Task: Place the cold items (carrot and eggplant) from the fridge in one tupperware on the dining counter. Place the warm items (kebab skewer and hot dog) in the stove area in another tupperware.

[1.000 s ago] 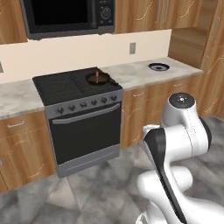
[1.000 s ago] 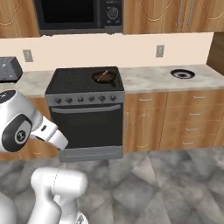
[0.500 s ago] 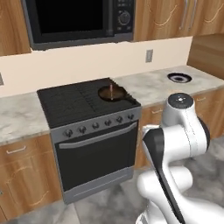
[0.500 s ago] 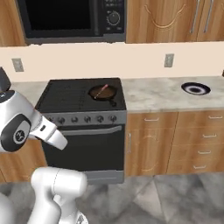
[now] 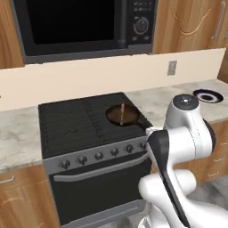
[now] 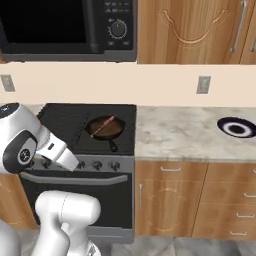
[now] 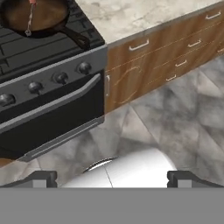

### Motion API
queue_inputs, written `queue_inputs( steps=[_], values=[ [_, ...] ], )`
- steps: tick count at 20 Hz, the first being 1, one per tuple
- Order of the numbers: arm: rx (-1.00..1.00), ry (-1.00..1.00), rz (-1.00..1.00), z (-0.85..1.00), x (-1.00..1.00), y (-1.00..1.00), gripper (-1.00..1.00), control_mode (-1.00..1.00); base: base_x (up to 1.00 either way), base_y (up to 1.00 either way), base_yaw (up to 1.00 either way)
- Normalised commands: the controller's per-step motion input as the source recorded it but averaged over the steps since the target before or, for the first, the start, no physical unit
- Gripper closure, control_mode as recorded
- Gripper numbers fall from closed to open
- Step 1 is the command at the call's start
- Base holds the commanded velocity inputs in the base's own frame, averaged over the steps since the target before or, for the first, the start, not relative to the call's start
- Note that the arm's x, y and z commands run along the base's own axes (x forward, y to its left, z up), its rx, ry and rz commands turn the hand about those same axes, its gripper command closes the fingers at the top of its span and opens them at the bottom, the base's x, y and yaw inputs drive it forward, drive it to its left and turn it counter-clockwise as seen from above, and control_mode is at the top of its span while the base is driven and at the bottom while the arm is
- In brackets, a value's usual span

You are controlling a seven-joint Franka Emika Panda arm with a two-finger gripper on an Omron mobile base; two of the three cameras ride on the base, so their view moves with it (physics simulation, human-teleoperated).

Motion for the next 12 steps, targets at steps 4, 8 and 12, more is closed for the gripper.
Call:
queue_inputs(
  steps=[4, 8, 12],
  values=[
    [0.00, 0.00, 0.00, 0.00, 0.00, 0.00, -1.00, 1.00, 0.80, -0.18, 0.20],
    [0.00, 0.00, 0.00, 0.00, 0.00, 0.00, -1.00, 1.00, 0.72, -0.18, 0.20],
    [0.03, 0.00, 0.05, 0.00, 0.25, -0.06, -1.00, -1.00, 0.60, -0.16, 0.15]
  ],
)
